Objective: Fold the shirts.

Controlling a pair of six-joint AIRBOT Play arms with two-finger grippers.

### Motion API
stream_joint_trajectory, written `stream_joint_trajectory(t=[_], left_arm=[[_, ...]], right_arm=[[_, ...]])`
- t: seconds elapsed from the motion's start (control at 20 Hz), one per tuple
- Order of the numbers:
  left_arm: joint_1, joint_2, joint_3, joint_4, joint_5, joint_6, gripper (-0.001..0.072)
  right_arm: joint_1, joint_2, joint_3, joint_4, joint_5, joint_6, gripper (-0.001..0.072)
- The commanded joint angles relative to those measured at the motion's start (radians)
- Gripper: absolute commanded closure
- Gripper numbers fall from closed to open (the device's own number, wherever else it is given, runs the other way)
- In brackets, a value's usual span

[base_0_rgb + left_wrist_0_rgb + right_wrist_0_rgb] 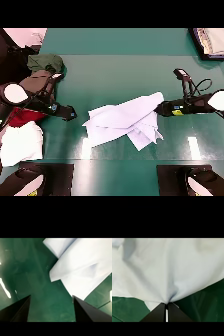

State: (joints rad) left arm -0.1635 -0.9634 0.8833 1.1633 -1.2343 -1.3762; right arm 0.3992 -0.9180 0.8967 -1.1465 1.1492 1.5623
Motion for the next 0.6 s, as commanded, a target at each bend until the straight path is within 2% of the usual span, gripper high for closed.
stream_joint_trajectory(t=[0.0,0.1,0.2,0.4,0.55], left_arm=[[0.042,-0.002,-0.119,-0.069,0.063,-0.039,0.0099],[0.042,-0.018,-0.236,-0.166,0.224,-0.042,0.01],[0.042,-0.055,-0.291,-0.278,0.303,-0.037,0.01],[0.042,-0.183,-0.303,-0.5,0.314,0.07,0.01],[0.042,-0.229,-0.302,-0.565,0.322,0.079,0.01]], right_arm=[[-0.002,0.007,0.001,-0.005,0.016,0.01,0.0701],[-0.002,0.007,0.001,-0.005,0.01,0.011,0.0701],[-0.002,0.007,0.001,-0.005,0.011,0.012,0.0701],[-0.002,0.007,0.001,0.002,0.014,0.012,0.07],[-0.002,0.007,0.001,0.002,0.014,0.012,0.07]])
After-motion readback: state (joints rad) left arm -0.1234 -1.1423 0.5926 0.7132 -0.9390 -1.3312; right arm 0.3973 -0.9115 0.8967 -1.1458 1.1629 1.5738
